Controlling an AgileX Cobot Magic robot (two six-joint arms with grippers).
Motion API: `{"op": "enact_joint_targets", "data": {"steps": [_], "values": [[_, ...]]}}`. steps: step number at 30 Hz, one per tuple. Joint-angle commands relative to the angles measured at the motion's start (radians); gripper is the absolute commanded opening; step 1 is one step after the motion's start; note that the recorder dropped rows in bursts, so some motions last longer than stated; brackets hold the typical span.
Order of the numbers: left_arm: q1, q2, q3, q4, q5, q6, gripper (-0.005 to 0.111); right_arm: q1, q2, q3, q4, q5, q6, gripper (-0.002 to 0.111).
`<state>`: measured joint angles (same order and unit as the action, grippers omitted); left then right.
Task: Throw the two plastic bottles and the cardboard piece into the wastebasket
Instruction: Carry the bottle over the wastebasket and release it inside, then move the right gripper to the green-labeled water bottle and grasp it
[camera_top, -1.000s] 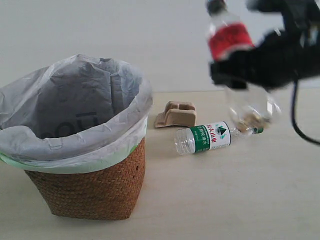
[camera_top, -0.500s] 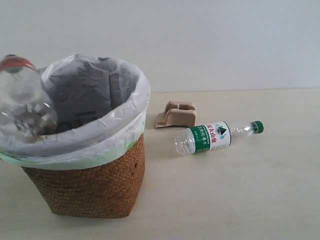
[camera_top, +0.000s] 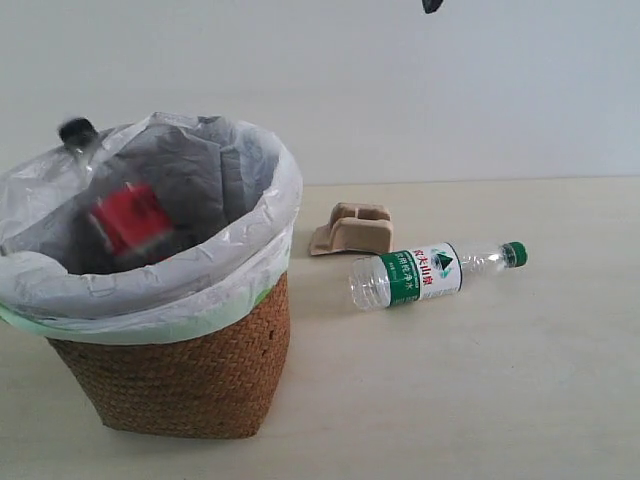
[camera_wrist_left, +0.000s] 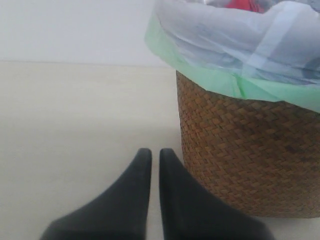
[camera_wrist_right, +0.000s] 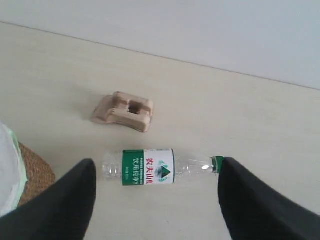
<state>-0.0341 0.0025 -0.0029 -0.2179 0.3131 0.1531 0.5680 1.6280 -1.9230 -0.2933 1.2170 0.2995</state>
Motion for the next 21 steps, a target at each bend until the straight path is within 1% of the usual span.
{"op": "enact_joint_targets", "data": {"steps": [1, 6, 9, 13, 16, 18, 21], "values": [[0.003, -0.002, 0.003, 0.002, -0.003, -0.009, 0.006, -0.034, -0.008, 0.006, -0.005, 0.004, -0.049, 0.061], [0.003, -0.002, 0.003, 0.002, -0.003, -0.009, 0.006, -0.041, -0.001, 0.112, -0.011, 0.004, -0.181, 0.061], [0.003, -0.002, 0.003, 0.002, -0.003, -0.009, 0.006, -0.041, 0.037, 0.157, -0.005, 0.004, -0.335, 0.06], [0.003, -0.002, 0.003, 0.002, -0.003, -0.009, 0.006, -0.041, 0.11, 0.173, -0.011, 0.004, -0.514, 0.061], [0.003, -0.002, 0.003, 0.002, -0.003, -0.009, 0.006, -0.039, 0.149, 0.191, -0.018, 0.004, -0.599, 0.061], [0.003, -0.002, 0.003, 0.002, -0.003, -0.009, 0.006, -0.039, 0.177, 0.203, -0.055, 0.004, -0.652, 0.061], [0.003, -0.002, 0.003, 0.002, -0.003, -0.009, 0.006, -0.039, 0.217, 0.23, -0.146, 0.004, -0.651, 0.061]]}}
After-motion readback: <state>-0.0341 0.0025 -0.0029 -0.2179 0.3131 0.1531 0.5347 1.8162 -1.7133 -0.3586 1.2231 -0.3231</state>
